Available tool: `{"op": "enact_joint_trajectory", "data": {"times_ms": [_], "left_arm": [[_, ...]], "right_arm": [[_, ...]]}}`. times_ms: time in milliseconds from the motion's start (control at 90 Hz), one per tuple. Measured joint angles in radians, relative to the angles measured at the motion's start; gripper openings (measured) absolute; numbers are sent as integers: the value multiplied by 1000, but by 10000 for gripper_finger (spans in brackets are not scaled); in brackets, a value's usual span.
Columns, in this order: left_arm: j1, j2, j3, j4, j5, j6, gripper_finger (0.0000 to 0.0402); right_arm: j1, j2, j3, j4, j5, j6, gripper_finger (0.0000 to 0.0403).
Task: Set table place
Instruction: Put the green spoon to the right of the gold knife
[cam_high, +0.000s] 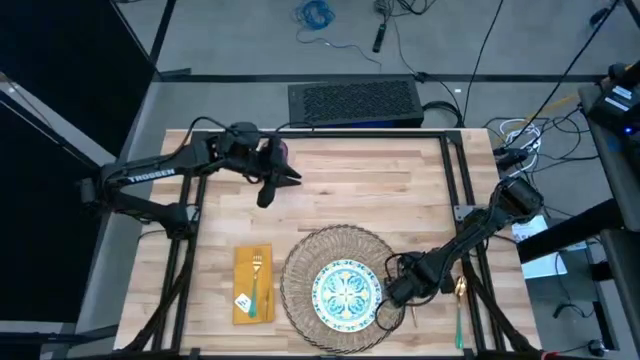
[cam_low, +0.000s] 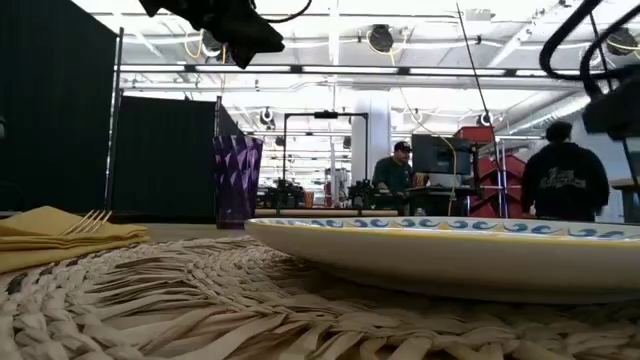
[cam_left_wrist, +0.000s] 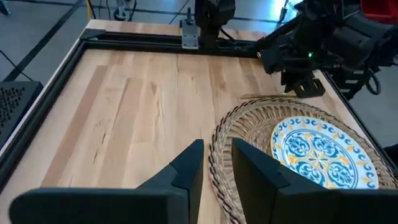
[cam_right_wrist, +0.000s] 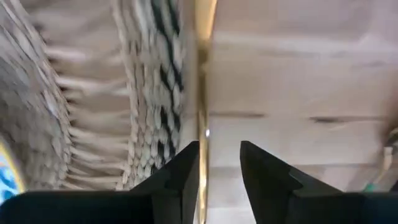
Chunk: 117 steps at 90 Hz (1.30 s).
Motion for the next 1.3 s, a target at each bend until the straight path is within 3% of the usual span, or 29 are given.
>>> {"op": "enact_joint_trajectory", "data": {"times_ms": [189, 478, 933, 1156, 1300], "left_arm": [[0, 0, 0, -22, 23, 0, 68], [0, 0, 0, -24, 25, -1, 68], [0, 0, 0, -11, 26, -80, 68], [-2, 0, 0, 23, 26, -163, 68], [-20, 0, 0, 97, 26, -229, 68]], "right_arm": [[83, -33, 9, -39, 1, 48, 102], [178, -38, 9, -123, -97, 87, 102], [325, -37, 2, -114, -128, 105, 98], [427, -37, 2, -62, 86, -93, 94], [480, -37, 2, 15, 116, -227, 94]]}}
